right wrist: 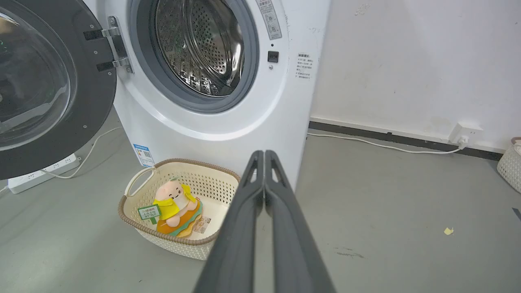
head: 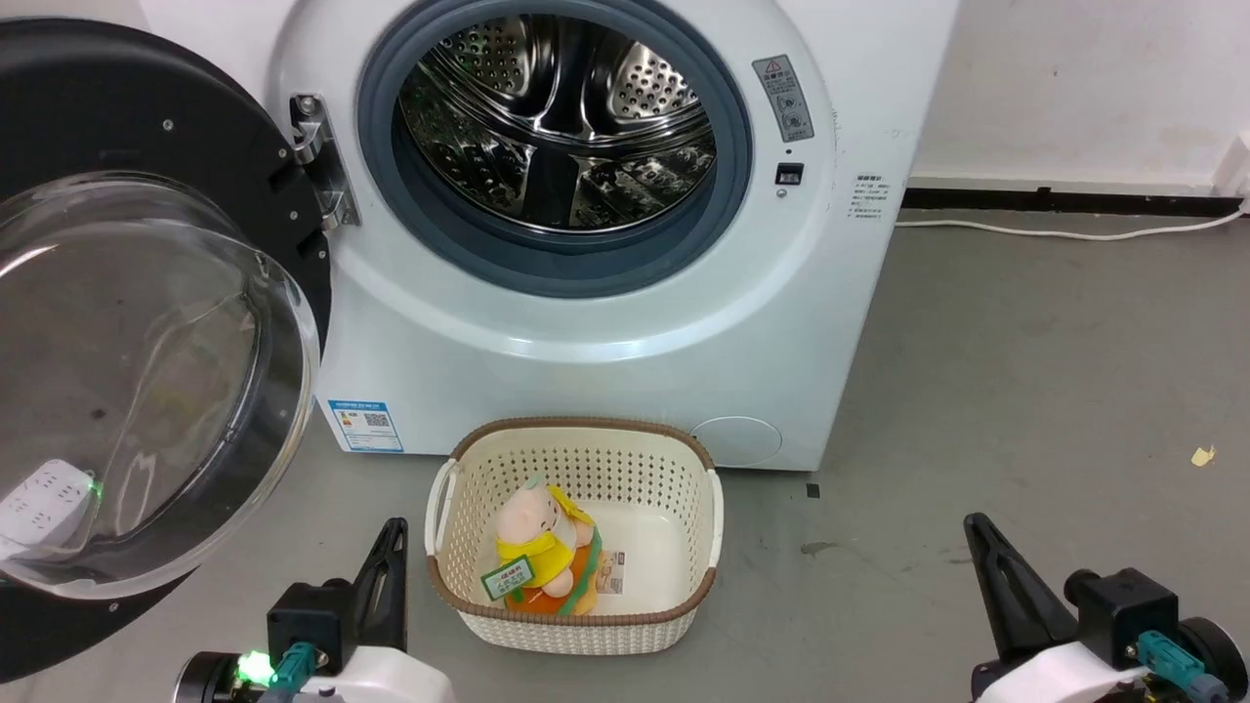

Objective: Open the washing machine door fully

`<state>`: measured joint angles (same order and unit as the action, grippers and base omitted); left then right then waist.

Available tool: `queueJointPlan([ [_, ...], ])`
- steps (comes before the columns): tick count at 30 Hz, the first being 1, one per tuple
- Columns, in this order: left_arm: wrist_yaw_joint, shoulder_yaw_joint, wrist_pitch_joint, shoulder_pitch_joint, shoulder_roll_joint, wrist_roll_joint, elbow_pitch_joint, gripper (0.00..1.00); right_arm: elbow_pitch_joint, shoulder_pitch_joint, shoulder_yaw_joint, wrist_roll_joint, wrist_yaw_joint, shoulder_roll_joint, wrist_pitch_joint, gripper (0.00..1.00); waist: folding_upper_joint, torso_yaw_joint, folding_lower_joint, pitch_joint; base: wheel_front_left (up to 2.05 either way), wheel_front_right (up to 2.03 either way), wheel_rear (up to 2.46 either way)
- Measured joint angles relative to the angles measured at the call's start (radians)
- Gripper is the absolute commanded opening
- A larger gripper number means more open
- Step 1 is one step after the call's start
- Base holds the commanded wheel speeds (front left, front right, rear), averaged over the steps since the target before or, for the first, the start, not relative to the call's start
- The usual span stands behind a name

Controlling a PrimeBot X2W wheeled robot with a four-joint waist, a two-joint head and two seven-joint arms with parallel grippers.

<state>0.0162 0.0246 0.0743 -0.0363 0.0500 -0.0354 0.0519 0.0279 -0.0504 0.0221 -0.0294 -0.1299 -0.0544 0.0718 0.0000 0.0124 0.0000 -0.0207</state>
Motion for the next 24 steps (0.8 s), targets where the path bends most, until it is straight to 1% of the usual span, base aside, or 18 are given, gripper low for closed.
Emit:
queueJointPlan([
  [24, -0.008, -0.012, -0.048, 0.016, 0.000, 0.017, -0.031, 0.00, -0.013, 0.023, -0.013, 0.014, 0.000, 0.000, -0.048, 0.00, 0.0000, -0.009, 0.0000, 0.014, 0.00, 0.00, 0.00],
])
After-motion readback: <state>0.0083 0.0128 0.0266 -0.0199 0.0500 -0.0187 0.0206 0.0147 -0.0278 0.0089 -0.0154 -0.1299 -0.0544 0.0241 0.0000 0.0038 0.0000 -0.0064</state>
